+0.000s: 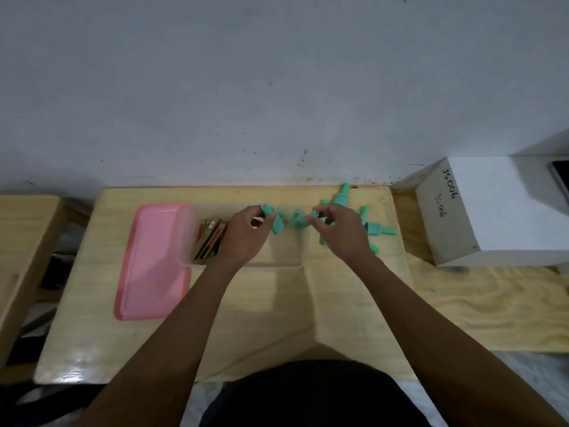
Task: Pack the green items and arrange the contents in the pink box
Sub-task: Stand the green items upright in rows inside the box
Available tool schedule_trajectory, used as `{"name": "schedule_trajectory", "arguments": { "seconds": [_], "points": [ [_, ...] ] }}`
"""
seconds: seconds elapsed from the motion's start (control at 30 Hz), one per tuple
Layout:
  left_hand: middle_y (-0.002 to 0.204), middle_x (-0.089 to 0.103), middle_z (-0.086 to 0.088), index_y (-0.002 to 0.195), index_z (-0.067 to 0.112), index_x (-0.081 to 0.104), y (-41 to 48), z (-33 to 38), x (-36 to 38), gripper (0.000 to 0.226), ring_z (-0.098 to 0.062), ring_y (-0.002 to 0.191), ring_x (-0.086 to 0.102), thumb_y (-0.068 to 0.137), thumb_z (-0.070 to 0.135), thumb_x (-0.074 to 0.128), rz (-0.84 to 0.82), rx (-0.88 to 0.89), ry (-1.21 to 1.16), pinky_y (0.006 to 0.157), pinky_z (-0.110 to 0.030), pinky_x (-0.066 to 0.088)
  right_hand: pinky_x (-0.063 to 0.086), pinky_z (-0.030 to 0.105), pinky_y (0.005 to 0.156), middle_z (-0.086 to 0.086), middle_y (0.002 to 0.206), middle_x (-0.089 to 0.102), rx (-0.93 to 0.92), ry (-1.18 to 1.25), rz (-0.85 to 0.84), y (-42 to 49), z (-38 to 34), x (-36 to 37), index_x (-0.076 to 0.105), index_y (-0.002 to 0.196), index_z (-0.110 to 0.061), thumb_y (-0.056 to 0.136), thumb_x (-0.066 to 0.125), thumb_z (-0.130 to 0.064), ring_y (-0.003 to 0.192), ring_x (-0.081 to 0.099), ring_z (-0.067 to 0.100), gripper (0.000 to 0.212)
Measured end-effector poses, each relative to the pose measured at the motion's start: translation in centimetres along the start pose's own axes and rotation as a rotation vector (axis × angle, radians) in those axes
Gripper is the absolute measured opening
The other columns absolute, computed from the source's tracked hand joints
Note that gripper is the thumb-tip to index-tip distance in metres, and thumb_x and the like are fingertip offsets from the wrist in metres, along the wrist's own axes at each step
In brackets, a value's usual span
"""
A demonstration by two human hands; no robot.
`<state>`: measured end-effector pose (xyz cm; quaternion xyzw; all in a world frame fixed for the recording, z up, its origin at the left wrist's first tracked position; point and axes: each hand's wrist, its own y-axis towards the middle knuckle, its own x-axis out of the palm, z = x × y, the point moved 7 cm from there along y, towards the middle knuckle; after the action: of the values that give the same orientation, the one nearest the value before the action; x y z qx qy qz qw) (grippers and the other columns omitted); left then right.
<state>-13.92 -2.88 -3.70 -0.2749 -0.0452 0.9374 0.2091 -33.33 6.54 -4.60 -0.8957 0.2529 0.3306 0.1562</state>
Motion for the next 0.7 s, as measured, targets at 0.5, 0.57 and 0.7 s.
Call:
{"name": "schedule_trajectory", "arguments": {
  "seconds": [0.5, 0.57, 0.7],
  "points": [
    [0.089, 0.066, 0.004, 0.113, 0.016, 0.069, 1.5, -3.7, 1.5, 0.027, -0.017, 0.071, 0.059, 0.087, 0.021, 0.064, -0.158, 0.159, 0.240, 0.073, -0.028, 0.049, 0.038, 0.032, 0.070, -0.001, 0.078, 0.071, -0.178, -0.704, -0.020, 1.1, -2.8, 5.8, 0.073, 0.091, -0.026, 0.089, 0.058, -0.044, 0.075, 0.065, 0.022, 0.024],
    [0.102, 0.069, 0.000, 0.114, 0.017, 0.068, 1.8, -4.1, 2.3, 0.027, -0.019, 0.074, 0.061, 0.088, 0.023, 0.063, -0.191, 0.175, 0.264, 0.075, -0.033, 0.052, 0.038, 0.032, 0.071, -0.002, 0.081, 0.072, -0.185, -0.702, 0.012, 1.1, -2.8, 5.7, 0.073, 0.088, -0.025, 0.087, 0.060, -0.041, 0.077, 0.064, 0.022, 0.021],
    [0.100, 0.060, -0.001, 0.113, 0.018, 0.067, 2.4, -4.5, 3.6, 0.025, -0.014, 0.072, 0.053, 0.090, 0.022, 0.059, -0.257, 0.196, 0.284, 0.073, -0.033, 0.050, 0.040, 0.036, 0.076, -0.002, 0.089, 0.072, -0.208, -0.693, 0.056, 1.0, -2.7, 5.5, 0.075, 0.090, -0.025, 0.085, 0.062, -0.038, 0.087, 0.062, 0.023, 0.019]
  ]
}}
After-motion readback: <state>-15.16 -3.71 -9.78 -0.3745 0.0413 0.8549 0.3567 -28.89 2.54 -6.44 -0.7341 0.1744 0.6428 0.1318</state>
